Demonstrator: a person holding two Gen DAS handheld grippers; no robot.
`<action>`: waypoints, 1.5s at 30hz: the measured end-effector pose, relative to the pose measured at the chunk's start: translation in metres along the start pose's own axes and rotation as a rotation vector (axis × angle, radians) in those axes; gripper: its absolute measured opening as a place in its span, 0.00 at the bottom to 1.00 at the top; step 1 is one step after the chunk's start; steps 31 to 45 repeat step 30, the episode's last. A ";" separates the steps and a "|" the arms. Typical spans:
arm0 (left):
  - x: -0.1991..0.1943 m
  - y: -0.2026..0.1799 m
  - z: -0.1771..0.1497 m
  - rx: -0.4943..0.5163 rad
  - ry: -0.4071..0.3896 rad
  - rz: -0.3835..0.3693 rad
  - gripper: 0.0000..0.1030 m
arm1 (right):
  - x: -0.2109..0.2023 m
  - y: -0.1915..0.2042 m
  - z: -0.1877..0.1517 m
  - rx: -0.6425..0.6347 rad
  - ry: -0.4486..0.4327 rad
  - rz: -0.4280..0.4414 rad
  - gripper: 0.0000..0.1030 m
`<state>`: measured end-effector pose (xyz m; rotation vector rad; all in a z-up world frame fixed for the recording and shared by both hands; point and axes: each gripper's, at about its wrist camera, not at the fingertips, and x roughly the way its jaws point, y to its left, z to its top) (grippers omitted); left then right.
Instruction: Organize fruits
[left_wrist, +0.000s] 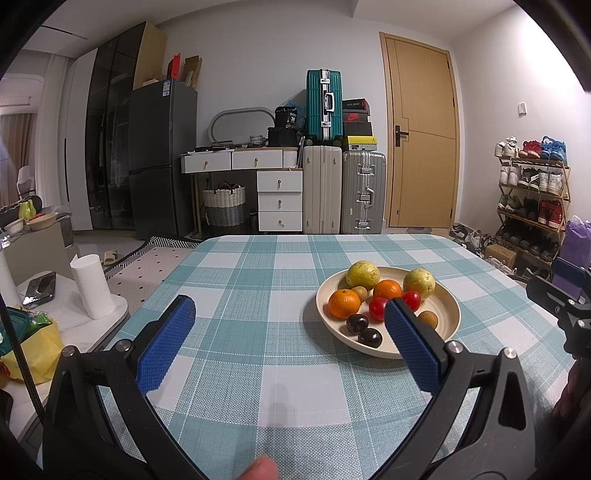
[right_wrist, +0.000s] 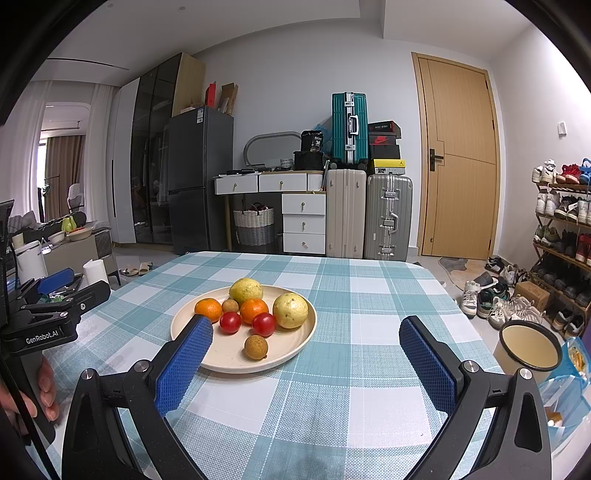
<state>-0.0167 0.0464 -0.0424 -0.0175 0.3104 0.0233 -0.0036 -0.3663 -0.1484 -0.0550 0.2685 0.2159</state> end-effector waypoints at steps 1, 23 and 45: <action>0.000 0.000 0.000 0.000 0.000 0.000 0.99 | 0.000 0.000 0.000 0.000 0.000 0.000 1.00; 0.000 0.000 -0.001 0.000 0.002 -0.002 0.99 | -0.001 0.000 0.000 0.000 0.000 0.000 1.00; 0.000 -0.004 0.000 0.009 0.004 -0.021 0.99 | -0.001 0.000 0.000 0.000 0.000 0.000 1.00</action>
